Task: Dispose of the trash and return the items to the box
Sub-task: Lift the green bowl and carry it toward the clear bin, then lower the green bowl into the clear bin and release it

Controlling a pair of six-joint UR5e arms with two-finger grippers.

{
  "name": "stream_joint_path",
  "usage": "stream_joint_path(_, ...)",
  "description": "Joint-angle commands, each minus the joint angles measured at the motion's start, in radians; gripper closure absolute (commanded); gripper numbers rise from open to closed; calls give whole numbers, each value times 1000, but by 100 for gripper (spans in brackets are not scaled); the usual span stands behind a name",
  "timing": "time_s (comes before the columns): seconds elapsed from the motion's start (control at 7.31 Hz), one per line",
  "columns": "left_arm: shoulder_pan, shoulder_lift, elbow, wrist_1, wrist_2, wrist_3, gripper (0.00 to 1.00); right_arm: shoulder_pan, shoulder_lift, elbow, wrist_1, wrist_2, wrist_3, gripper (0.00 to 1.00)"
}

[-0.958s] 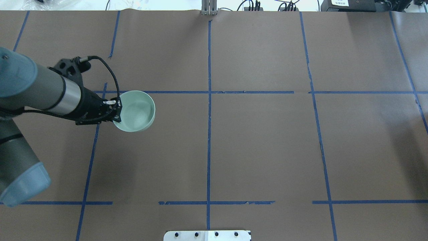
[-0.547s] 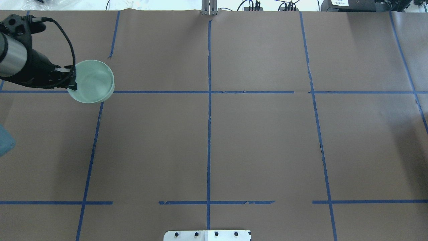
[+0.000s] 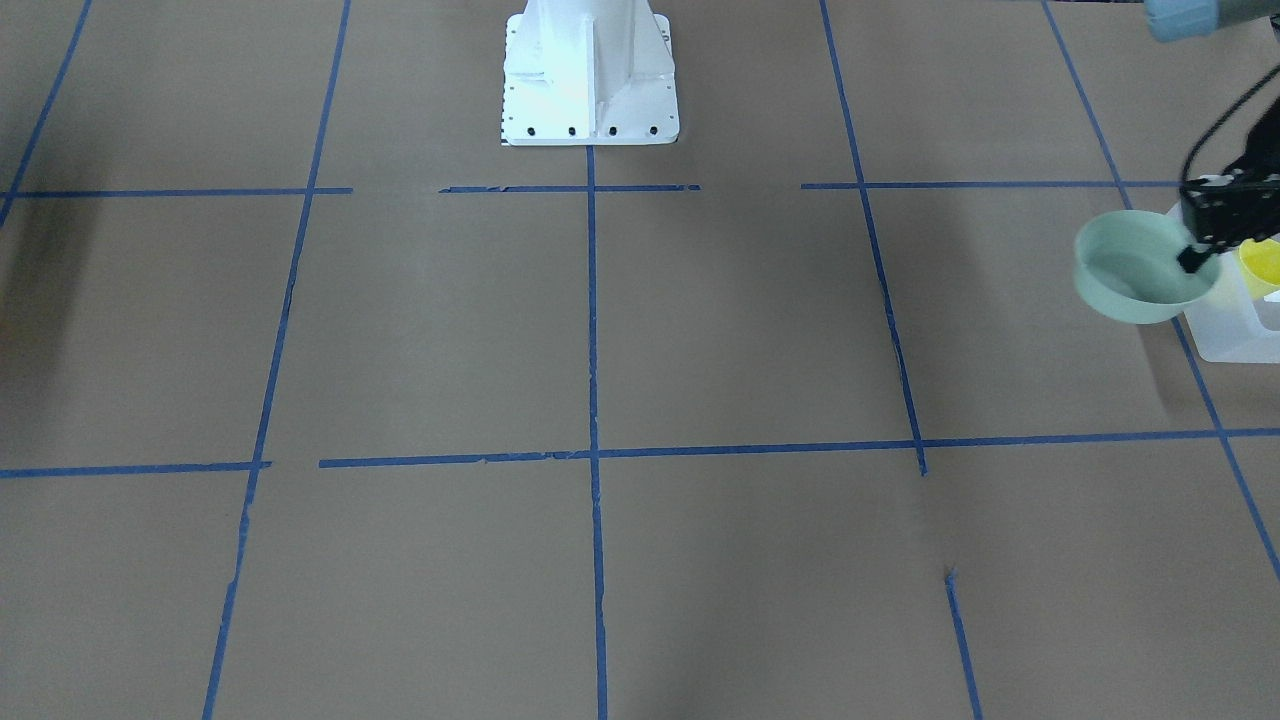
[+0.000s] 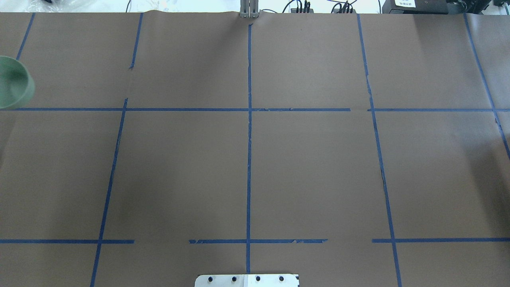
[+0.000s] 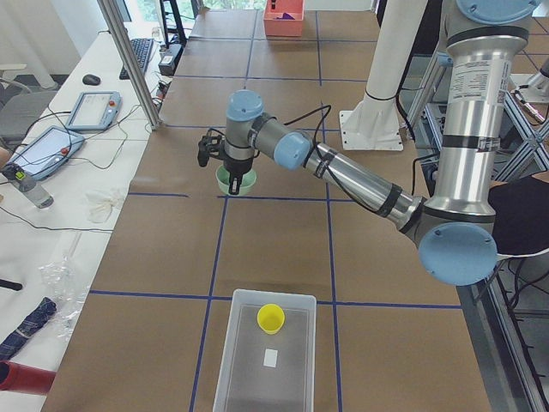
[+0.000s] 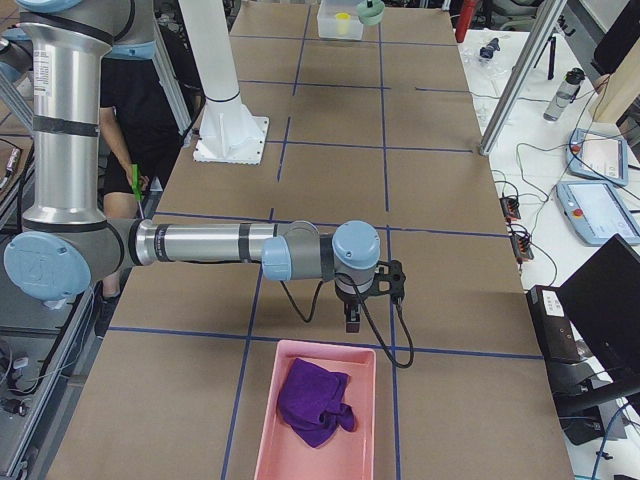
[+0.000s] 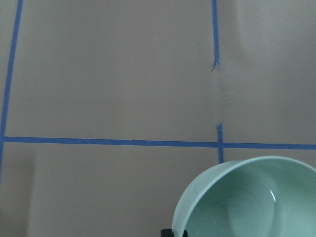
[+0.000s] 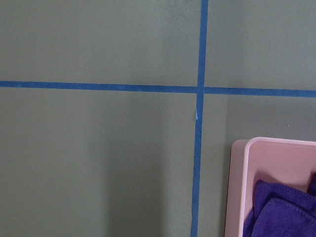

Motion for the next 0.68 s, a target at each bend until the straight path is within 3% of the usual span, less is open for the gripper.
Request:
stream_joint_path(0.0,-214,40,212,3,-13,363,100,0,2,2,0,1,4,0)
stream_joint_path(0.27,-367,40,423,-14,-4,587,100,0,-3,2,17,1,5,0)
stream_joint_path(0.55,-400,41,511,-18,105,640,100,0,-5,1,28,-1,8,0)
